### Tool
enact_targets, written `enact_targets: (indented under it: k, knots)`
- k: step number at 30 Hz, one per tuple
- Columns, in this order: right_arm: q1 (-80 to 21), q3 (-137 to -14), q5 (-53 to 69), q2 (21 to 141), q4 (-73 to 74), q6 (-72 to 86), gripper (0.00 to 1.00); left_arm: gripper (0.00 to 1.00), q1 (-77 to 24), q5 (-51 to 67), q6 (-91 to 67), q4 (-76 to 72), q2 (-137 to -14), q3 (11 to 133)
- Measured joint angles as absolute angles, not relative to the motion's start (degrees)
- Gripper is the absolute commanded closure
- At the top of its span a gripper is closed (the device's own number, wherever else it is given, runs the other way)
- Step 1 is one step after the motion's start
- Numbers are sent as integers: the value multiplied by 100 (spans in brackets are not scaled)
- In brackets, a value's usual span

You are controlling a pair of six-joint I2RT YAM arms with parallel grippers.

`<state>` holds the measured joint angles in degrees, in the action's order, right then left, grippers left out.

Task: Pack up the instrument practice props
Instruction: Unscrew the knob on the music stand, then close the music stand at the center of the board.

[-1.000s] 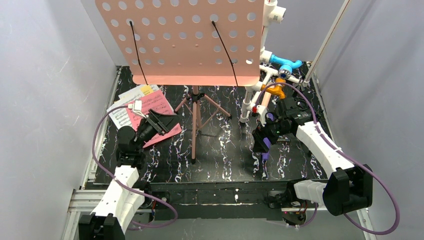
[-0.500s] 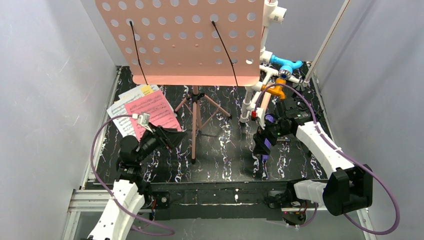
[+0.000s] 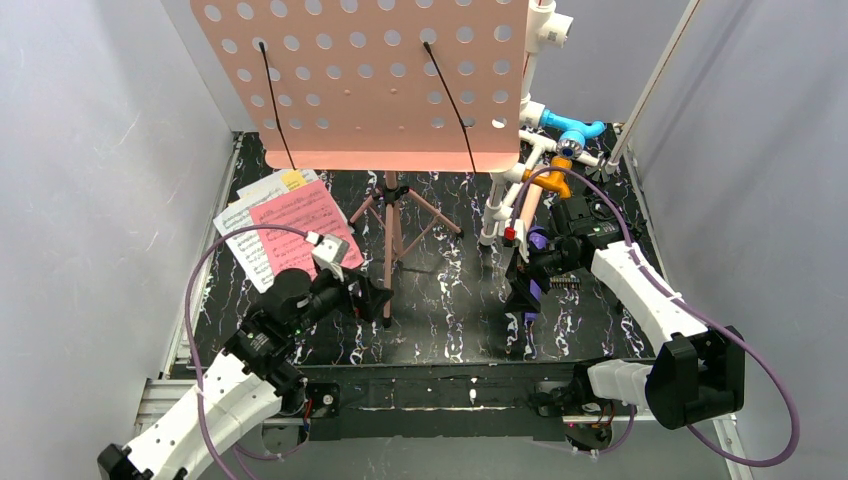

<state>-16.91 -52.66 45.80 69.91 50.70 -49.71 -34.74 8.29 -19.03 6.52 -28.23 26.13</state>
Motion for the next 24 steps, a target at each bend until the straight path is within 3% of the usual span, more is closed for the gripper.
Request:
enact_targets:
  k: [10, 24]
  knots:
    - [-1691, -5260, 4628, 6989, 5043, -4947, 0, 2, -4831, -631, -1243, 526, -3140, 2689]
    - [-1691, -5078, 4626, 6925, 4930, -4842, 0, 5, -4978, -1225, -786, -777, -3579, 2482]
